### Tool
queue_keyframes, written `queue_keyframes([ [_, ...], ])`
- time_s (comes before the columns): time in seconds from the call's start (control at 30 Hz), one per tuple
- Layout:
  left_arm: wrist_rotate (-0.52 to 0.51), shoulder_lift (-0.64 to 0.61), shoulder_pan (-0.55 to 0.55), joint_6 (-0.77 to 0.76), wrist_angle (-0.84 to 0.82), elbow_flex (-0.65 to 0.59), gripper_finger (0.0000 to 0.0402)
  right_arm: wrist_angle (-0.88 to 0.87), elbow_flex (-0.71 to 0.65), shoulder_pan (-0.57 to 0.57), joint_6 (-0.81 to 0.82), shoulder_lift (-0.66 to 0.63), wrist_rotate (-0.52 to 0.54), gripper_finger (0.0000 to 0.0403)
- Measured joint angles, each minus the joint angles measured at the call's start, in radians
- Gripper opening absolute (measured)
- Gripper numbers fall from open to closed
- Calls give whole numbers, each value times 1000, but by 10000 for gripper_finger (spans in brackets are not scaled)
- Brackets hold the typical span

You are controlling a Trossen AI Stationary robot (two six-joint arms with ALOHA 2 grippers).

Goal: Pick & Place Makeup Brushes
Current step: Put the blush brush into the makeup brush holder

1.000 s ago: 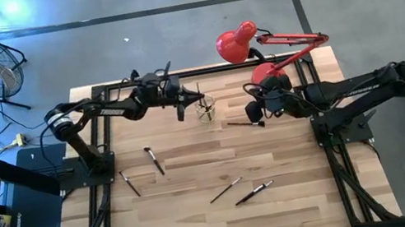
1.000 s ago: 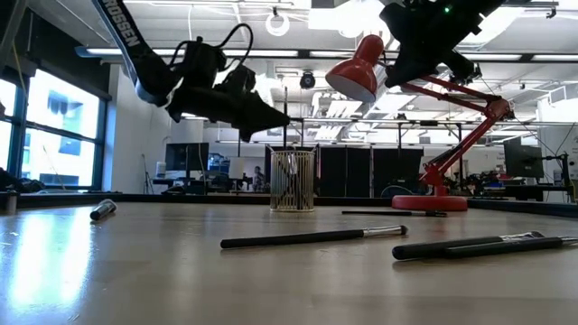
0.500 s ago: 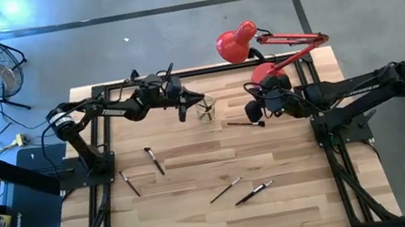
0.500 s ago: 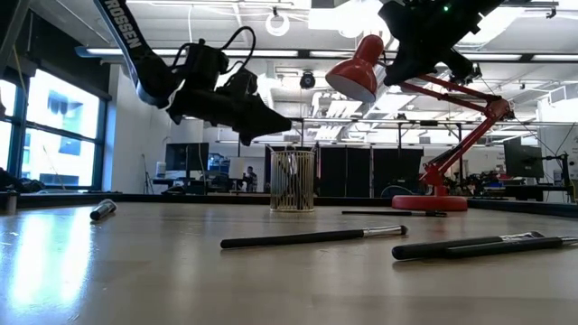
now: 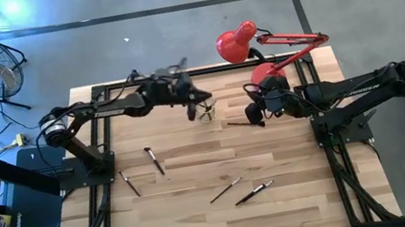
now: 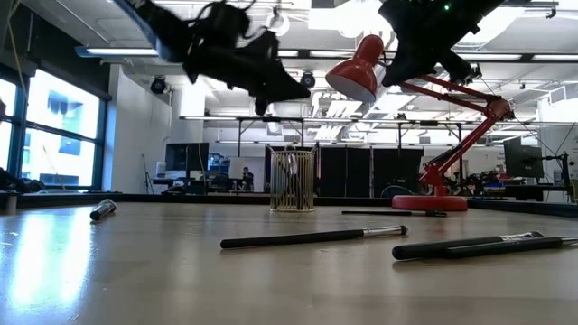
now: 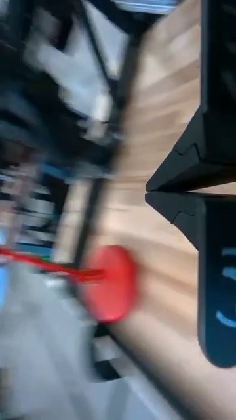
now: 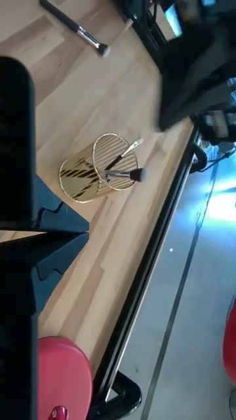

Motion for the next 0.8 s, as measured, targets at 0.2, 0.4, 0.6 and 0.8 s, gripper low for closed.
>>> queue_keyframes([
  [0.2, -278, 12, -130, -12, -525, 241, 3, -8, 0, 0, -82, 0, -56, 1],
  [0.4, -496, 33, -257, -207, -760, 367, 1, -9, 0, 0, -206, 0, -151, 1],
  [0.6, -518, 36, -345, -483, -992, 377, 0, -8, 0, 0, -304, 0, -183, 4],
  [0.8, -548, 33, -473, -735, -1129, 356, 0, -8, 0, 0, -337, 0, -196, 1],
])
